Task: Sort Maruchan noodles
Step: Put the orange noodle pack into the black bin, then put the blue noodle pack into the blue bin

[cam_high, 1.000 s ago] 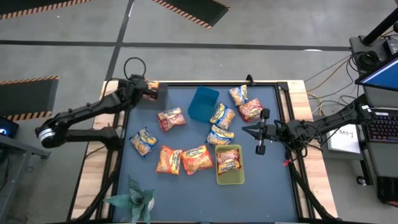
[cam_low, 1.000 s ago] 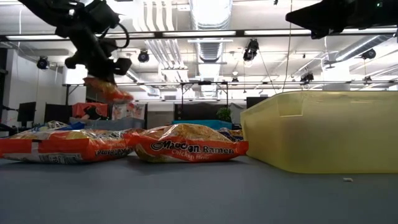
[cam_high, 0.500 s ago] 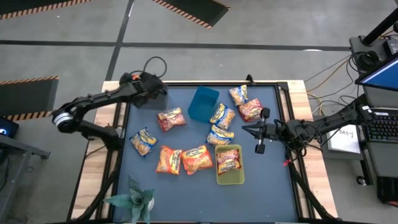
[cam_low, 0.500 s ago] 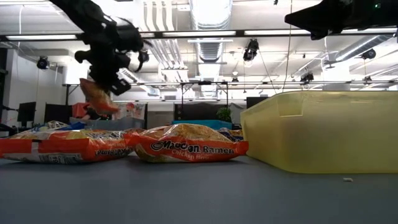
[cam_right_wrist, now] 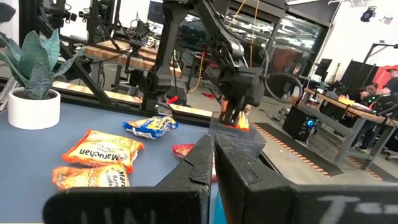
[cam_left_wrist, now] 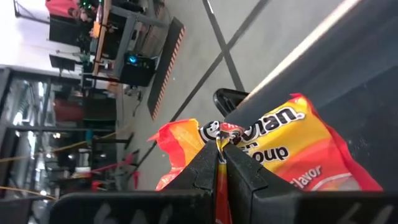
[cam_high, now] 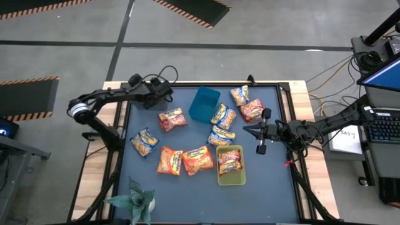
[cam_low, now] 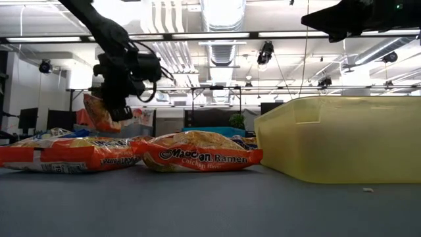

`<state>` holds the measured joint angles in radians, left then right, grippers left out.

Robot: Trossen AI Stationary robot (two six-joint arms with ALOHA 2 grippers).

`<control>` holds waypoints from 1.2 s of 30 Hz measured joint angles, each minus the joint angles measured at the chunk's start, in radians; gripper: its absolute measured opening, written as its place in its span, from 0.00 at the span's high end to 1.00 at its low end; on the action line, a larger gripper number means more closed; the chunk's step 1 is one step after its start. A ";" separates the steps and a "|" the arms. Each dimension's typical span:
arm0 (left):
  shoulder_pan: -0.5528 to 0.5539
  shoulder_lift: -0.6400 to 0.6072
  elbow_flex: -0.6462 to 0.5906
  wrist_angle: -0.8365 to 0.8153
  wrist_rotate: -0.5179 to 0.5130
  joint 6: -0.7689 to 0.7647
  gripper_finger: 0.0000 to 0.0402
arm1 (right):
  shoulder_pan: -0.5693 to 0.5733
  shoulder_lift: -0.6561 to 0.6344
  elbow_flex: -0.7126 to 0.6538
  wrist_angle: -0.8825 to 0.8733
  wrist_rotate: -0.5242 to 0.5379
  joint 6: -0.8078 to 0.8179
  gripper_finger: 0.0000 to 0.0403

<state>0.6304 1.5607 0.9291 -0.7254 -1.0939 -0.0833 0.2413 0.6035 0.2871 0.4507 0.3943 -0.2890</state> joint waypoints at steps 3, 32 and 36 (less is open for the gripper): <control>0.000 0.039 0.000 -0.001 -0.005 0.017 1.00 | 0.000 0.000 0.000 0.000 0.000 0.000 0.98; 0.000 0.123 0.006 -0.026 0.000 0.040 0.89 | 0.000 0.000 0.000 0.000 0.000 0.000 0.98; -0.004 0.110 0.021 -0.037 0.020 0.008 0.86 | 0.000 0.000 0.000 0.000 0.000 0.000 0.98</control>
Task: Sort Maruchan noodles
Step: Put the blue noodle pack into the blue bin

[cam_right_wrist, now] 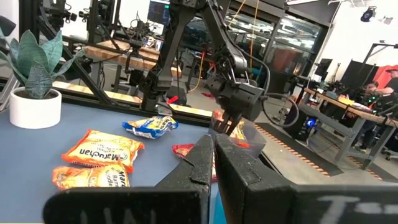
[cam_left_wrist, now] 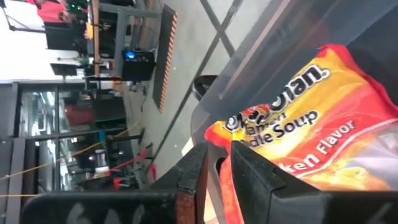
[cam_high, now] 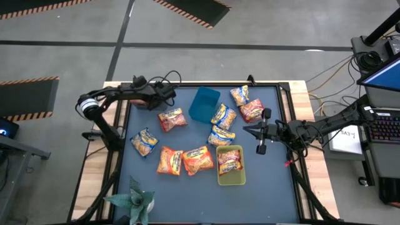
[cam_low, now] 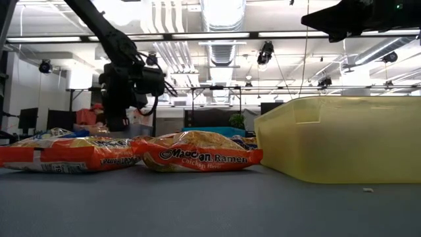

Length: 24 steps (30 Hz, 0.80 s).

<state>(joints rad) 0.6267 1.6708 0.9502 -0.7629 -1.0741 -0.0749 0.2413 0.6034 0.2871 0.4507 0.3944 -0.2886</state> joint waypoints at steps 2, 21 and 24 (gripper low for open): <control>-0.002 -0.014 0.013 -0.018 0.027 -0.005 0.86 | 0.000 0.000 0.000 0.000 0.000 0.000 0.98; -0.242 -0.323 0.038 0.012 0.387 -0.001 0.86 | 0.000 0.001 -0.002 -0.012 0.078 0.070 0.98; -0.292 -0.371 0.037 0.027 0.454 0.029 0.86 | 0.000 0.001 -0.002 -0.014 0.079 0.124 0.98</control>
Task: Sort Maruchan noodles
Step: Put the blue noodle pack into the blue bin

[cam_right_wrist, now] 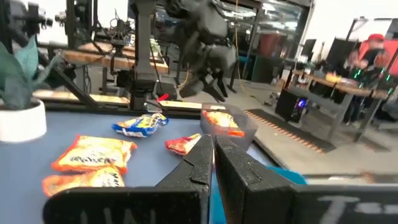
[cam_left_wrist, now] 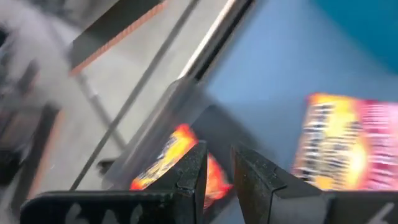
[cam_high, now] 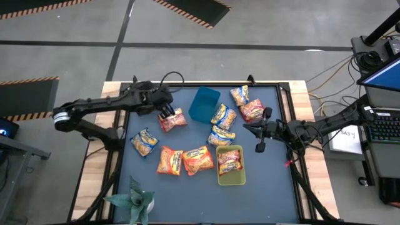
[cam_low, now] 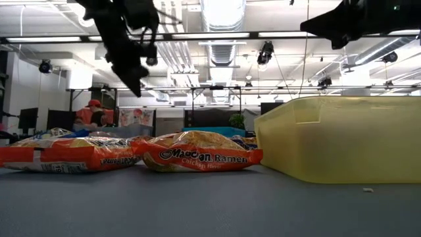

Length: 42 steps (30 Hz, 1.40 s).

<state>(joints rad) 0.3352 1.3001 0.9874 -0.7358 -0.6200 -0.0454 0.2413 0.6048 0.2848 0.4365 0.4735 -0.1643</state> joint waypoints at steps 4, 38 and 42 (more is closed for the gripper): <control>-0.058 -0.046 0.000 0.068 0.208 0.012 0.86 | 0.000 0.007 0.000 -0.013 0.005 0.131 0.98; -0.263 0.367 -0.005 0.990 0.472 0.130 0.86 | -0.459 0.468 0.260 -0.524 -0.160 0.818 0.98; -0.263 0.366 -0.005 0.989 0.471 0.124 0.86 | -0.507 0.567 0.281 -0.510 -0.200 0.798 0.98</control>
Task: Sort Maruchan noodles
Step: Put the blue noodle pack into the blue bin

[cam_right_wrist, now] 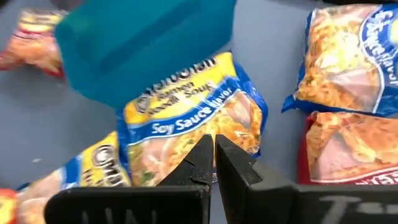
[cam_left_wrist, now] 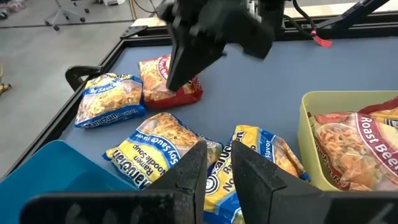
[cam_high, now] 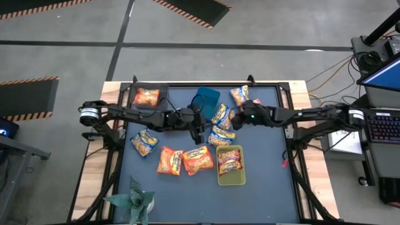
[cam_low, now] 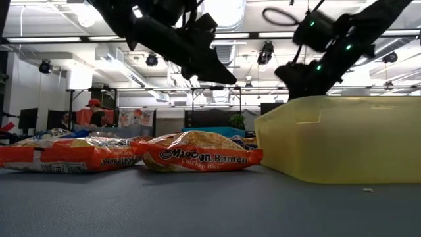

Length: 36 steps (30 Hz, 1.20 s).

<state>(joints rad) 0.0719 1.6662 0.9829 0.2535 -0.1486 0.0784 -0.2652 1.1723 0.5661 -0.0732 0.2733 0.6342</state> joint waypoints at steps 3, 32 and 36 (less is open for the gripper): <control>0.000 -0.001 0.000 0.000 0.000 0.000 0.86 | -0.005 0.078 0.004 0.073 -0.008 -0.014 0.98; -0.009 0.001 0.000 -0.001 0.049 -0.066 0.86 | 0.072 0.058 0.070 -0.159 -0.142 0.047 0.98; -0.018 0.035 0.000 0.041 0.063 -0.079 0.86 | 0.071 -0.061 0.068 -0.322 -0.136 0.052 0.98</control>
<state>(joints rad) 0.0540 1.7015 0.9833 0.2946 -0.0857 -0.0006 -0.1938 1.1118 0.6342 -0.3951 0.1372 0.6866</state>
